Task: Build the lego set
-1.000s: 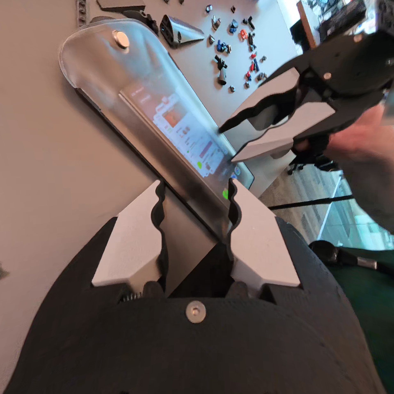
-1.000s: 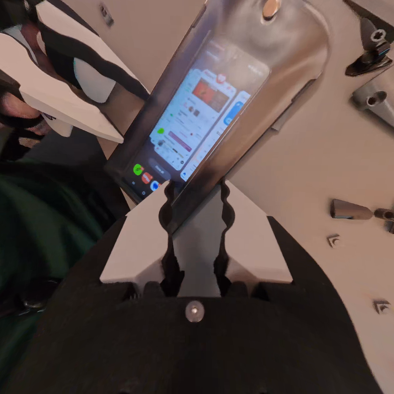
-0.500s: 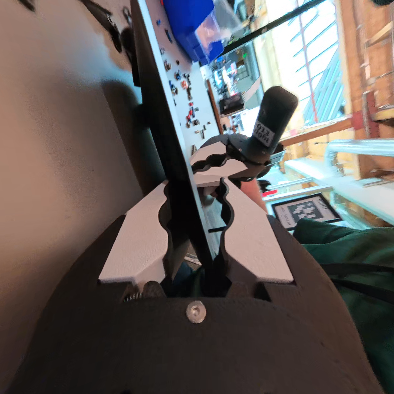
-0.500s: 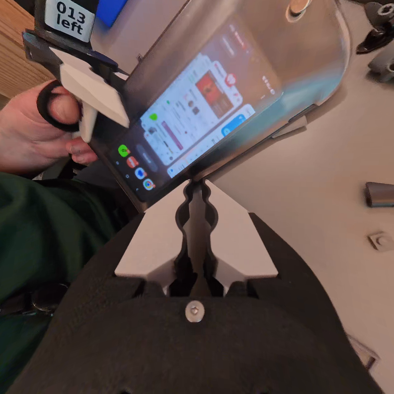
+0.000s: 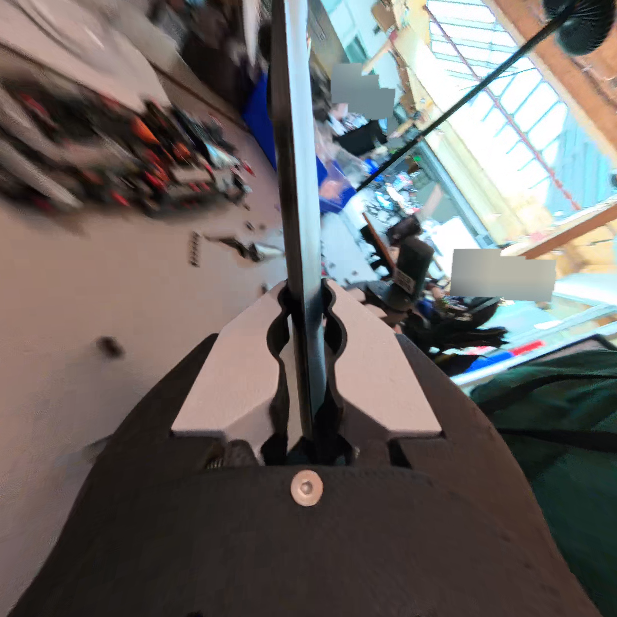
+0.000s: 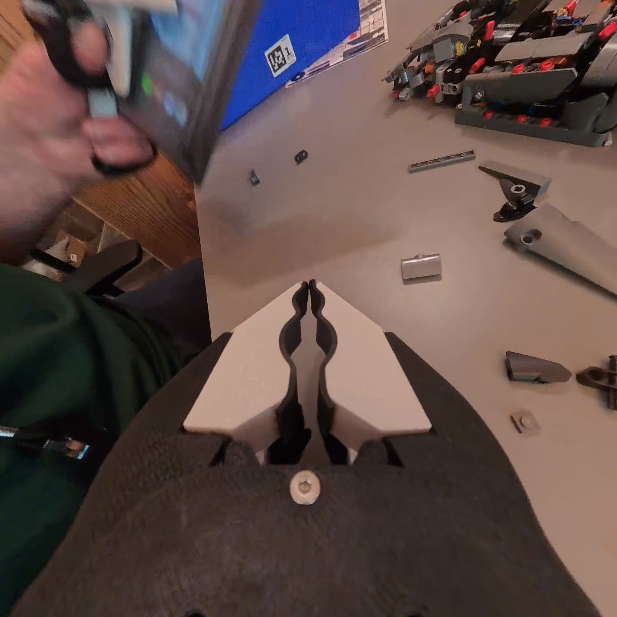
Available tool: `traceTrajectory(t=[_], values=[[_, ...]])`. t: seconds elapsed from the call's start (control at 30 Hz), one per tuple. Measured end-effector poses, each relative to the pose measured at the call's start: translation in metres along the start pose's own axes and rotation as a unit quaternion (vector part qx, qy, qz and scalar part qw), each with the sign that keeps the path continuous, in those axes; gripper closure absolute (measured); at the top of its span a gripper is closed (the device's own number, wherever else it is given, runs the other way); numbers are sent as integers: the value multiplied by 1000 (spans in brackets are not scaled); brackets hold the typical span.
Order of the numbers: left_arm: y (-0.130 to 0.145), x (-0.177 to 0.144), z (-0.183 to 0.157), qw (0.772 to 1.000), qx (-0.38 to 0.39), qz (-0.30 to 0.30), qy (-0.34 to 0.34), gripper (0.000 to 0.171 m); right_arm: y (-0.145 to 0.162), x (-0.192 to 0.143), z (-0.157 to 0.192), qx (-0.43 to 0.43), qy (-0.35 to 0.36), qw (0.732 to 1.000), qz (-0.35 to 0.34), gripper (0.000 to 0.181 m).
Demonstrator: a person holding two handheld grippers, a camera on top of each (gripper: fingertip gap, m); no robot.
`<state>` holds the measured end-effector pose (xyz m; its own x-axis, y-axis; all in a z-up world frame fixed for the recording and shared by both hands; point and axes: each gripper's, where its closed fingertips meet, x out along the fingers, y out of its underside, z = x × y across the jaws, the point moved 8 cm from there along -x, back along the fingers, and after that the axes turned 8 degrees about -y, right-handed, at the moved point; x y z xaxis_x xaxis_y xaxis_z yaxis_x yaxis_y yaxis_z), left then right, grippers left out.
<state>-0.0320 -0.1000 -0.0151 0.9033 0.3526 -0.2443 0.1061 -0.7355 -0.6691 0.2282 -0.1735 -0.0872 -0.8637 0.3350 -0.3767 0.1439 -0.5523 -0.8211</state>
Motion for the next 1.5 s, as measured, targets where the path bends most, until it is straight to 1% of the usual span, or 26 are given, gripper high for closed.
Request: traceTrajectory(t=[0.03,0.1,0.13,0.17,0.23,0.3,0.37,0.43,0.5,0.57,0.63,0.67,0.7,0.77,0.83,0.9,0.97,1.03,1.07,1.13,1.2,1.3,1.37,1.43,1.5], values=[[-22,-23,5,999,25,-18,-34,159,0,0,0,2,-2,1000,0,181],[-68,-75,22,990,68,-59,-109,159,-1,-1,-1,8,-6,1000,-7,181],[-90,-102,32,986,74,-64,-135,158,-1,-2,-2,15,-10,1000,-9,181],[-108,-128,43,985,76,-54,-148,158,-1,-2,-4,22,-12,1000,-10,181],[-134,-171,70,973,84,-51,-210,158,0,-1,-5,27,-14,1000,-5,181],[-144,-197,99,966,65,-13,-251,158,0,0,-5,27,-11,1000,0,181],[-142,-207,128,958,47,16,-282,158,0,1,-5,27,-9,1000,4,181],[-134,-206,156,948,33,44,-314,158,1,2,-5,28,-7,1000,7,181],[-124,-202,181,945,11,63,-321,158,1,3,-5,30,-8,999,10,181],[-119,-199,198,946,-6,59,-318,158,1,2,-6,32,-9,999,9,181],[-121,-197,201,947,-4,59,-316,157,1,2,-6,37,-14,999,10,181],[-128,-199,196,947,9,56,-317,158,1,3,-7,39,-15,999,11,181],[-140,-204,189,947,24,39,-319,158,1,3,-7,41,-18,999,13,181],[-171,-223,177,943,49,-3,-329,158,1,4,-7,45,-23,999,15,181],[-204,-248,176,931,65,-27,-359,158,2,4,-8,51,-28,998,17,181],[-231,-271,189,927,55,-13,-372,158,1,4,-9,55,-30,998,16,181],[-255,-290,217,914,44,-6,-403,157,1,3,-9,56,-30,998,13,181],[-271,-305,252,919,3,8,-394,158,1,3,-9,57,-27,998,13,181],[-276,-309,269,920,-7,18,-391,158,1,4,-9,57,-27,998,14,181],[-281,-316,301,913,-32,42,-405,158,2,4,-10,58,-26,998,16,181],[-284,-321,325,904,-39,58,-422,158,2,5,-10,60,-26,998,22,181],[-286,-324,353,902,-54,72,-422,158,3,8,-10,64,-25,997,35,181],[-289,-327,368,903,-66,65,-419,158,4,10,-11,66,-24,997,43,181],[-293,-331,382,912,-90,40,-398,158,4,11,-12,69,-22,996,49,181],[-294,-332,395,917,-103,32,-384,158,4,12,-12,67,-20,996,52,181]])
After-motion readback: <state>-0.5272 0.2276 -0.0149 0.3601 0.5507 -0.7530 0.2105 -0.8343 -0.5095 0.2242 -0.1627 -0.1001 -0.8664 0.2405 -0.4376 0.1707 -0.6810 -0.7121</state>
